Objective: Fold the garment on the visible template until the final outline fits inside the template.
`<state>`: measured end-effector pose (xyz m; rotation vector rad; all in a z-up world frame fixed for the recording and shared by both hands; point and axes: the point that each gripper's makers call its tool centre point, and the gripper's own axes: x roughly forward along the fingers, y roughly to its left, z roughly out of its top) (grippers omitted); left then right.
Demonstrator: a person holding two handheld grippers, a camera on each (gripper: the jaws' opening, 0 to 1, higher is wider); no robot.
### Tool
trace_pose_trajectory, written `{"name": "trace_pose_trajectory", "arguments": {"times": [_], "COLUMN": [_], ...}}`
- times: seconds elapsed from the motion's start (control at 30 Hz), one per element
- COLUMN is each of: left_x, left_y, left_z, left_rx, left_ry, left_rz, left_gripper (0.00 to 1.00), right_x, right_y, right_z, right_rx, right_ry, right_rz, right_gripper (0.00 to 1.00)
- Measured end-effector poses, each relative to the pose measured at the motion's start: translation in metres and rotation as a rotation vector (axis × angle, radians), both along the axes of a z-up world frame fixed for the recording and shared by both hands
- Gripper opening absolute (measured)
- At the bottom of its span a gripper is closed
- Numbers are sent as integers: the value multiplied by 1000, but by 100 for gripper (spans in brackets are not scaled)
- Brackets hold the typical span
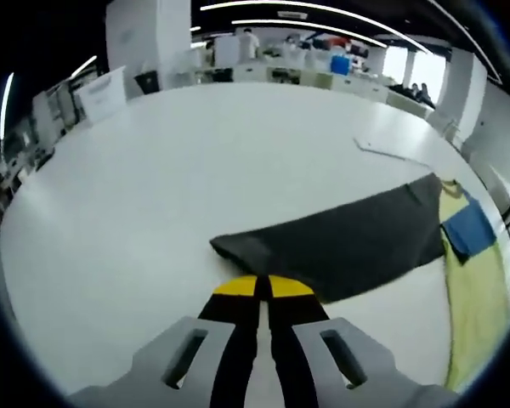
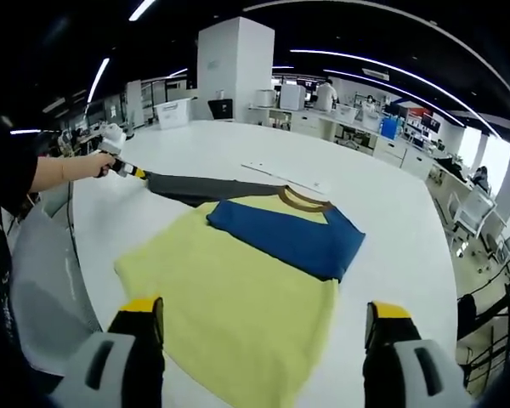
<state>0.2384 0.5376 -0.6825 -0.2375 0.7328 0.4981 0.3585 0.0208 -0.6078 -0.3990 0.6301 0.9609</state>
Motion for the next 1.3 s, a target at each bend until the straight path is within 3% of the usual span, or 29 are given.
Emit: {"name": "trace_pose_trajectory", "arguments": {"times": [0.77, 1.3], "left_x": [84, 132], "left_y": [-49, -101], "left_z": [35, 50], "left_rx": [40, -4], "left_ry": [-63, -134], "left_rz": [-217, -296], "left_gripper": [0, 0], "right_x": [-9, -9], "right_y": [-6, -17], "right_z": [0, 9], "right_rx": [14, 39], "right_ry": [12, 11], "right_rz": [0, -16], "right_gripper": [99, 99]}}
